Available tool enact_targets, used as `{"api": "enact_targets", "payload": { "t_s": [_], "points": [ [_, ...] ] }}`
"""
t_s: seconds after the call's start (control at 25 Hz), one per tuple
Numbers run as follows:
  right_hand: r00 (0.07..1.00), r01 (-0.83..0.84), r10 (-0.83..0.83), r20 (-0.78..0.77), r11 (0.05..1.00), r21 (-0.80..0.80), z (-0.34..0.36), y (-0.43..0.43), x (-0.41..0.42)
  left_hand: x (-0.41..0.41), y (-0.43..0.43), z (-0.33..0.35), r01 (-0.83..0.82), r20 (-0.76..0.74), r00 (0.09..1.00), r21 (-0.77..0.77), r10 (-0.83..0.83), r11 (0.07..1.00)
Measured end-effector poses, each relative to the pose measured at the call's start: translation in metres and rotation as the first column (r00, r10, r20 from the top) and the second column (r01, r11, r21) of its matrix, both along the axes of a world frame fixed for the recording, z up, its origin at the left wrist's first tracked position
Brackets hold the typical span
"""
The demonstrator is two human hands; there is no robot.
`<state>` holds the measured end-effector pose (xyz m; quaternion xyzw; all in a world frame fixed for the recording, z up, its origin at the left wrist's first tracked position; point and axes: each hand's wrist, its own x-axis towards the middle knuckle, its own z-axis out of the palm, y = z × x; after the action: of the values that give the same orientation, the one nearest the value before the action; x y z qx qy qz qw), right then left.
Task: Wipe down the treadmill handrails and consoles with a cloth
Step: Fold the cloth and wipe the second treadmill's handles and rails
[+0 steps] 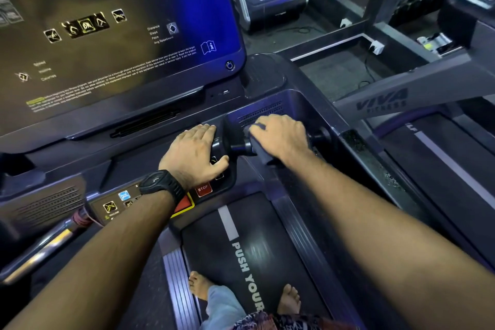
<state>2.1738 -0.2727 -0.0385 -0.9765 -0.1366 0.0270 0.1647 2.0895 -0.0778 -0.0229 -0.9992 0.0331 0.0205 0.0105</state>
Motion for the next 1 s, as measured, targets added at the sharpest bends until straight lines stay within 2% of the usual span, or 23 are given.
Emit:
{"api": "enact_targets", "payload": {
  "t_s": [0.04,0.08,0.16,0.24,0.32,0.4,0.52,0.56,0.64,0.68,0.76,0.88,0.92,1.0],
  "points": [
    [0.995,0.075,-0.076,-0.064,0.997,-0.022,0.002,0.000,0.003,0.000,0.000,0.000,-0.002,0.001,1.000,0.001,0.002,1.000],
    [0.993,0.097,-0.101,-0.064,0.994,-0.055,0.000,0.006,-0.001,0.000,0.001,0.000,-0.004,0.007,1.000,0.002,0.004,1.000],
    [0.999,-0.007,0.009,0.040,0.999,-0.051,0.002,0.029,-0.018,-0.001,0.001,0.001,0.003,0.013,1.000,0.002,-0.003,1.000],
    [0.998,-0.065,0.064,-0.026,0.998,-0.010,0.005,0.021,-0.009,0.000,0.001,0.001,0.002,0.009,1.000,0.006,-0.002,1.000],
    [0.980,0.071,-0.072,-0.185,0.997,-0.012,0.011,0.002,0.015,0.001,0.001,0.001,0.004,0.001,1.000,0.013,-0.004,1.000],
    [0.973,0.136,-0.145,-0.178,0.989,-0.066,0.010,0.006,0.010,0.000,0.001,0.000,0.000,0.007,1.000,0.021,0.000,1.000],
    [1.000,-0.024,0.024,-0.002,0.999,-0.021,0.011,0.036,-0.023,0.000,0.001,0.001,0.001,0.005,1.000,0.016,-0.001,1.000],
    [0.997,-0.061,0.060,-0.048,0.998,-0.016,0.012,0.030,-0.016,0.000,0.001,0.001,0.001,0.009,1.000,0.016,-0.001,1.000],
    [0.972,0.017,-0.023,-0.232,0.999,-0.027,0.017,0.006,0.016,0.000,0.000,0.001,0.009,0.005,1.000,0.017,-0.009,1.000],
    [0.958,0.070,-0.088,-0.273,0.995,-0.072,0.018,-0.001,0.023,-0.001,0.000,0.001,0.006,0.002,1.000,0.017,-0.006,1.000],
    [0.960,0.089,-0.120,-0.253,0.987,-0.132,0.015,0.003,0.017,-0.002,0.000,0.001,-0.005,0.012,1.000,0.019,0.005,1.000],
    [0.985,-0.011,-0.004,-0.170,0.996,-0.087,0.014,0.014,0.003,-0.002,-0.001,0.004,-0.003,-0.010,1.000,0.013,0.003,1.000],
    [0.979,-0.004,-0.014,-0.201,0.996,-0.089,0.015,0.004,0.012,-0.002,-0.001,0.005,-0.007,-0.011,1.000,0.011,0.007,1.000],
    [0.955,0.138,-0.161,-0.251,0.985,-0.104,0.014,-0.017,0.028,-0.002,-0.001,0.004,-0.003,-0.012,1.000,0.006,0.003,1.000]
  ]
}}
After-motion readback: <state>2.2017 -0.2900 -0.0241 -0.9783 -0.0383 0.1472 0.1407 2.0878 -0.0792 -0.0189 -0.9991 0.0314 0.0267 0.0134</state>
